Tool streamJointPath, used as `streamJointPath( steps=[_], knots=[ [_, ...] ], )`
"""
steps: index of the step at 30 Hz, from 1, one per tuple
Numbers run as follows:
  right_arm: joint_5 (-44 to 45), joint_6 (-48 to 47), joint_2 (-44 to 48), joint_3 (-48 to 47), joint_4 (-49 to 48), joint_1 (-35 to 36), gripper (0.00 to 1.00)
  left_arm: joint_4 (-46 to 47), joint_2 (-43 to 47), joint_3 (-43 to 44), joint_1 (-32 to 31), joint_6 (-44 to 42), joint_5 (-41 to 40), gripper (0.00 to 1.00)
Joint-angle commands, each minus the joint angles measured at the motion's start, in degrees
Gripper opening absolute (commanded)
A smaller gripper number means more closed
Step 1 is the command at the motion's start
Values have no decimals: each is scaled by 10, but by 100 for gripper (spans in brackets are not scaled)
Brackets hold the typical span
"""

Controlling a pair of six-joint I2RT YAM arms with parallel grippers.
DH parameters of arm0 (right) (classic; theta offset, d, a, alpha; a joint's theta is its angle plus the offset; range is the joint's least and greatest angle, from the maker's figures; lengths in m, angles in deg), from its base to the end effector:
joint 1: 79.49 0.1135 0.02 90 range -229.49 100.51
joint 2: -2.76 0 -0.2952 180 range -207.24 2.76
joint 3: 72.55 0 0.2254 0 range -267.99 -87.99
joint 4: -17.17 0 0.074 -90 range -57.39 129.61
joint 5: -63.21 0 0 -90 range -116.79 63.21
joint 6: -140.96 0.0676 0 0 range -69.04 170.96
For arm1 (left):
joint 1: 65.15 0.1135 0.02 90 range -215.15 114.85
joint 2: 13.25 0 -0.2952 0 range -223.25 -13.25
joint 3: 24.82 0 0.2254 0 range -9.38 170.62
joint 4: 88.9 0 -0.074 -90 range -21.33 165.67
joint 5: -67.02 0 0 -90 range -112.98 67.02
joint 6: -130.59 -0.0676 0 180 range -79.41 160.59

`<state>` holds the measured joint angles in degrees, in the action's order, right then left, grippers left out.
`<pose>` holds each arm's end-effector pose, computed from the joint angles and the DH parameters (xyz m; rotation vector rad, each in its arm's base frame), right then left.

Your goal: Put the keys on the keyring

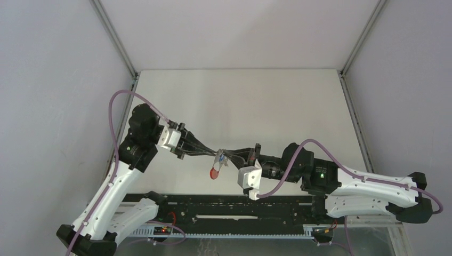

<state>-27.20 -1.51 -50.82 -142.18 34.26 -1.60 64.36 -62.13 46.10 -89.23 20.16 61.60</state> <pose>0.0421 0.1985 0.4108 -1.4545 0.6665 0.3513 0.0775 -0.1083 0.4139 1.5286 0.8055 -1.2429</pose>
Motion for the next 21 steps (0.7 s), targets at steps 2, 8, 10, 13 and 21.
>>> streamJointPath(
  steps=[2,8,10,13,21],
  knots=[
    [37,-27,8,-15,-49,12,0,1,1,42,-9,26,-3,0],
    [38,-36,5,-15,-50,17,0,2,4,47,-14,36,-17,0],
    [41,-37,4,-15,-46,19,0,1,6,47,-14,37,-20,0],
    [44,-40,7,-15,-43,27,0,2,9,48,-16,39,-23,0],
    [48,-41,7,-15,-30,43,0,2,10,51,-22,40,-33,0]
  ],
)
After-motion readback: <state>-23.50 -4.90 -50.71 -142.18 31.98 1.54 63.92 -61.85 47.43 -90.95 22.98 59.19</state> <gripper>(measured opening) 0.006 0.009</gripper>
